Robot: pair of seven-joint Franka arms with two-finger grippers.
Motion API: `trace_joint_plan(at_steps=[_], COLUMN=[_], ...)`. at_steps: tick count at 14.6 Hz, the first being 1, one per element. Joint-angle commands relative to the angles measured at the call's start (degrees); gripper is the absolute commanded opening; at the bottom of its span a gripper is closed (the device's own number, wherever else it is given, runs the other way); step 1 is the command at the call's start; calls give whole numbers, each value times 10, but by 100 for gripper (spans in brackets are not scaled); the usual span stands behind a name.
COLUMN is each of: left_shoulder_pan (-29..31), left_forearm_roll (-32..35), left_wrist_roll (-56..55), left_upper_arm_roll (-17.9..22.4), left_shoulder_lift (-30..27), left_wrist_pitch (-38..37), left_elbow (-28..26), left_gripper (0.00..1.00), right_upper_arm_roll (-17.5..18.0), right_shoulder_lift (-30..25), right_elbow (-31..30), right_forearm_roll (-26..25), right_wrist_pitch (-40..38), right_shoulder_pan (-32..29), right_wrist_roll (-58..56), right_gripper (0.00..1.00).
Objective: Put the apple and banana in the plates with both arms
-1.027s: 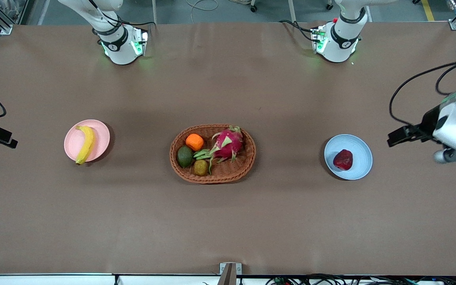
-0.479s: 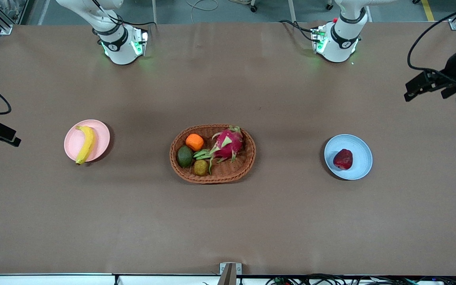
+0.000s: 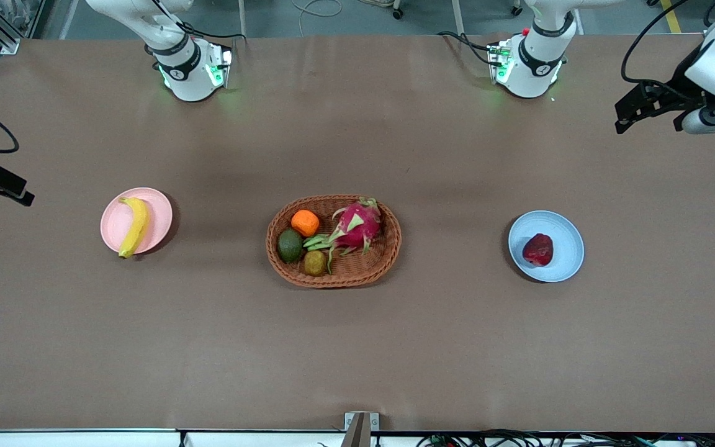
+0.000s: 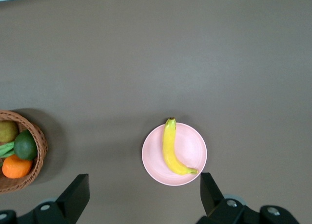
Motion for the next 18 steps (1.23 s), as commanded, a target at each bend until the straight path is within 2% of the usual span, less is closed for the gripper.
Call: trace_joint_plan(at_steps=[1, 7, 18], left_shoulder_pan=[0, 3, 3], left_forearm_roll=[6, 6, 7], left_wrist_roll=[13, 18, 20], left_upper_arm_roll=[-2, 0, 4], left_shoulder_lift=[-10, -6, 4], left_wrist_pitch=[3, -4, -18], left_elbow=[-11, -3, 18], left_gripper=[100, 100, 100], right_upper_arm_roll=[-7, -4, -3], right_shoulder_lift=[-60, -122, -120], right_elbow=[-76, -160, -128], right_forearm_roll=[-11, -18, -30], right_wrist_pitch=[17, 57, 16], right_shoulder_pan=[12, 13, 11], right_wrist_roll=[-5, -5, -7], right_gripper=[100, 100, 100])
